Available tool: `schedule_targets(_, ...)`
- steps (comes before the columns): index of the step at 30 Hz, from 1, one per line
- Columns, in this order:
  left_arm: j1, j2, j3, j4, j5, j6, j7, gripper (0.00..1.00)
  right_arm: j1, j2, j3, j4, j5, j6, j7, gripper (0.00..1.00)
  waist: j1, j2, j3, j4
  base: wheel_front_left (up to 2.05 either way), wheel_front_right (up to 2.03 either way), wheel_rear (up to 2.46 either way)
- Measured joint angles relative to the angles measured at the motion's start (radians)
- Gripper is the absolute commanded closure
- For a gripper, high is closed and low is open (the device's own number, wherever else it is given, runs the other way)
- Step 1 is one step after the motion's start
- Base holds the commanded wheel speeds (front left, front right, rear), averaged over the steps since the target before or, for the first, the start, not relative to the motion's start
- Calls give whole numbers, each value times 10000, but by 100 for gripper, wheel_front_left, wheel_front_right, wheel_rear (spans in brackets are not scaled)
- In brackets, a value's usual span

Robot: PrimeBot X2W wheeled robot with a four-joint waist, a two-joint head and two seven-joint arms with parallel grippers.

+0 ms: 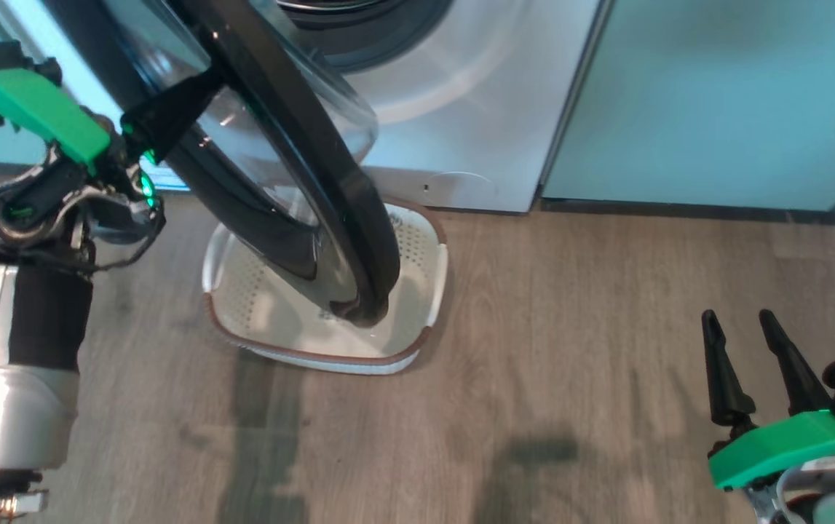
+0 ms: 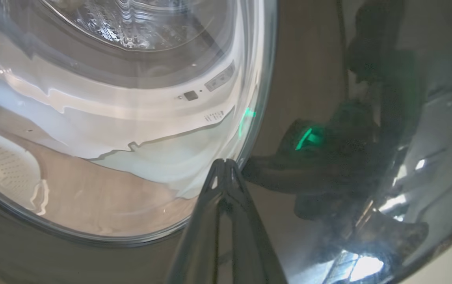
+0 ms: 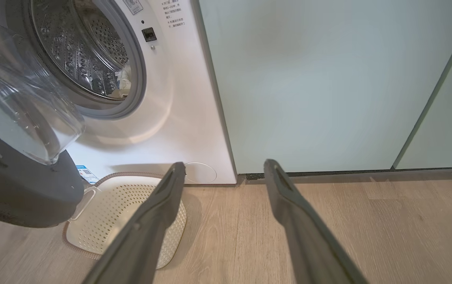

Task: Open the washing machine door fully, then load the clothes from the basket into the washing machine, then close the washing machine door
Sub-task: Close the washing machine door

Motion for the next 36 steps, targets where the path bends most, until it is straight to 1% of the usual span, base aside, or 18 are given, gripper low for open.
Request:
schedule_targets(4, -383, -77, 67, 454, 52, -56, -314, 100, -2, 8, 19, 67, 2, 0, -73, 0, 0, 0, 87, -373, 0, 0, 0)
schedule_targets(11, -1032, -138, 347, 1342, 196, -330, -880, 100, -301, 19, 79, 217, 88, 0, -176, 0, 0, 0, 280, -908, 0, 0, 0)
schedule_targets(19, -1392, -150, 418, 2010, 370, -575, -1262, 100, -378, 29, 92, 376, 113, 0, -297, 0, 0, 0, 390, -1147, 0, 0, 0)
schedule_targets(22, -1447, -157, 441, 2176, 370, -663, -1319, 100, -400, 40, 92, 431, 113, 0, -353, 0, 0, 0, 401, -1160, 0, 0, 0)
schedule_targets(28, -1428, -263, 522, 2167, 341, -675, -1306, 100, -405, 50, -35, 470, 113, 0, -387, 0, 0, 0, 374, -991, 0, 0, 0)
schedule_targets(30, -1363, -282, 562, 2033, 339, -754, -1308, 100, -405, 52, -144, 479, 111, 0, -401, 0, 0, 0, 354, -874, 0, 0, 0)
schedule_targets(33, -1171, -301, 688, 1749, 295, -757, -1323, 100, -407, 54, -270, 479, 105, 0, -431, 0, 0, 0, 321, -678, 0, 0, 0)
schedule_targets(36, -727, -330, 742, 1204, 165, -759, -1432, 100, -416, 54, -414, 477, 79, 0, -441, 0, 1, 0, 277, -455, 0, 0, 0)
